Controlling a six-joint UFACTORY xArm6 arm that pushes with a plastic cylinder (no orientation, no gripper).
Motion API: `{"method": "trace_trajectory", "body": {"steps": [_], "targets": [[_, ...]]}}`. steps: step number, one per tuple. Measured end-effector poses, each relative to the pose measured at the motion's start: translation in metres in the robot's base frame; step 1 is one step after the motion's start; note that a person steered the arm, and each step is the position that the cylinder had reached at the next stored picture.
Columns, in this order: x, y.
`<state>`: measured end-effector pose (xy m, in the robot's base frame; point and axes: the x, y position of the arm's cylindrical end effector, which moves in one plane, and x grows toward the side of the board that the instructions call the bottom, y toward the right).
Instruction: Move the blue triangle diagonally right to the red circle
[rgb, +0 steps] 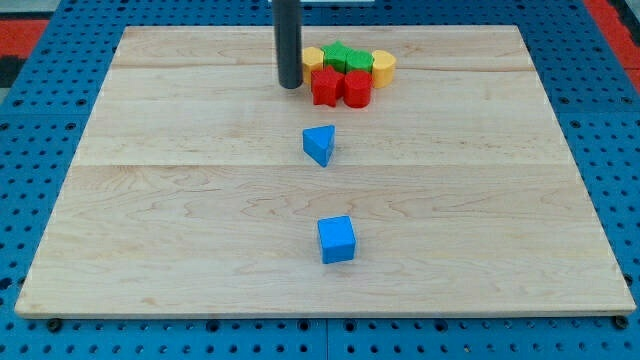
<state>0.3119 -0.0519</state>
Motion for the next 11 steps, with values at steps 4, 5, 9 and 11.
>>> {"method": "trace_trajectory", "body": {"steps": [4,5,9,11], "targets": [[0.131,0.074],[0.15,0.07],[0.126,0.162],[0.095,0.199]]}}
